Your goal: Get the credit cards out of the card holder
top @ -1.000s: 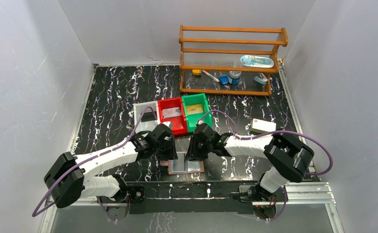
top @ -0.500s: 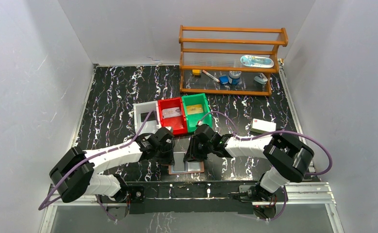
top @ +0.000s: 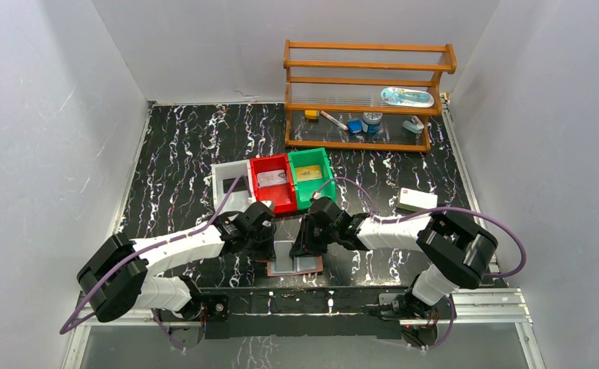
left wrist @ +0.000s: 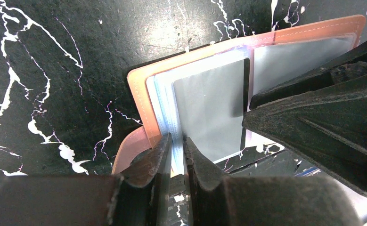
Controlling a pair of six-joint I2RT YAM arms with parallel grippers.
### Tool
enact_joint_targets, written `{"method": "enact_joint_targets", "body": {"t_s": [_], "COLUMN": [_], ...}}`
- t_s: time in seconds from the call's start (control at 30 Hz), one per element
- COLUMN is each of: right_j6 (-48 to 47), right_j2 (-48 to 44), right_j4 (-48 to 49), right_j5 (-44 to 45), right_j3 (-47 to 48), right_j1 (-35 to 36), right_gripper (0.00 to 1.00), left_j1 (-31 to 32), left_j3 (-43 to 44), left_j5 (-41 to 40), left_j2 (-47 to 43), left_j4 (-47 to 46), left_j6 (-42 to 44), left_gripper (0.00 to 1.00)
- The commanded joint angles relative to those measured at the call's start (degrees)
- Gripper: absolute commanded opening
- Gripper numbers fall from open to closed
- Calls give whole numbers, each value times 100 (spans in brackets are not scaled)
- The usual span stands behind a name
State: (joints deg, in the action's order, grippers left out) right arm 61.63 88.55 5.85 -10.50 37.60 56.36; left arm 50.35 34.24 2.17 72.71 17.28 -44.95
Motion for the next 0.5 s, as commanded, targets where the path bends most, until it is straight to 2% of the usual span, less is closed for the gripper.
{"method": "enact_joint_targets", "body": {"t_s": [0.0,0.23,0.33,0.47], "right_j6": [94,215,218,162], "right_j2": [47,53,33,36], "right_j4": [347,609,570,223], "right_j5": [-126,-223,-184,-7], "right_j3": [-51,-151,-144,-72], "right_j1": [7,2,0,-1], "right_gripper": [30,21,20,31], "left_j1": [0,-1,-2,4], "left_j3": [-39,-31,11,2], "left_j5": [51,67,-23,-53], "left_j2": [47,78,93,68], "left_j4": [255,319,429,446], "left_j6": [165,233,239,220], "left_gripper": [12,7,7,7]}}
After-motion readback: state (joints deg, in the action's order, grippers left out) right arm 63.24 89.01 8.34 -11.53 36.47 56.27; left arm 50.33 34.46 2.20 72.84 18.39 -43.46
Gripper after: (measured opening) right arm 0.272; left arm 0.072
